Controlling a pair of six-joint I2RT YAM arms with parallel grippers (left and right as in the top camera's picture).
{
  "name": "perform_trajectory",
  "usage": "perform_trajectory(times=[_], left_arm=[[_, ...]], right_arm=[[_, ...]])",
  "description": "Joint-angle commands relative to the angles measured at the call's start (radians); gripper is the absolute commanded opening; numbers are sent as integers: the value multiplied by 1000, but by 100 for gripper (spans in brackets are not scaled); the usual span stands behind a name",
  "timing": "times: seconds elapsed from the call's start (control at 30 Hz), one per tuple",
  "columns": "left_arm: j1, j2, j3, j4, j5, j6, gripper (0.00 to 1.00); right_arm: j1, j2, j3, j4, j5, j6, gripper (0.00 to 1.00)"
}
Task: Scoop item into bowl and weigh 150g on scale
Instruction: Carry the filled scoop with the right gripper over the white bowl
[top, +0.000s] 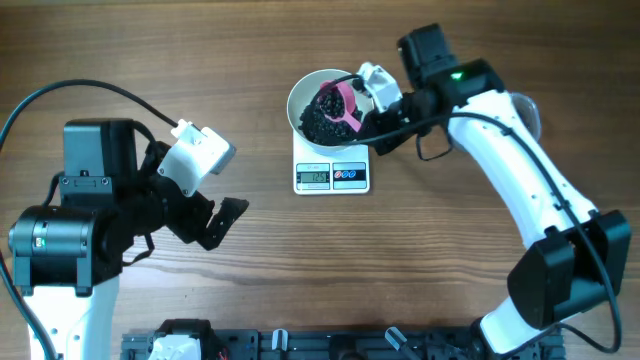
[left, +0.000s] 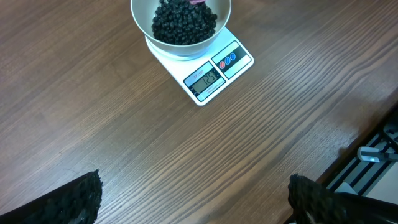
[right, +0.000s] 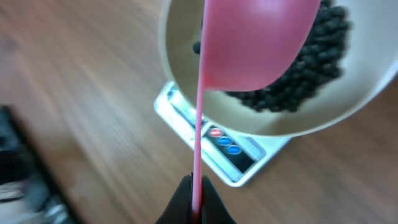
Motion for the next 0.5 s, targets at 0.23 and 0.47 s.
perform_trajectory(times=[0.23,0.47], left_arm=[[7,-3,13,-1,15,19,100],[7,-3,13,-1,15,19,100]], right_arm=[[32,-18,41,47,219,63,4],[32,-30,47,50,229,115,5]])
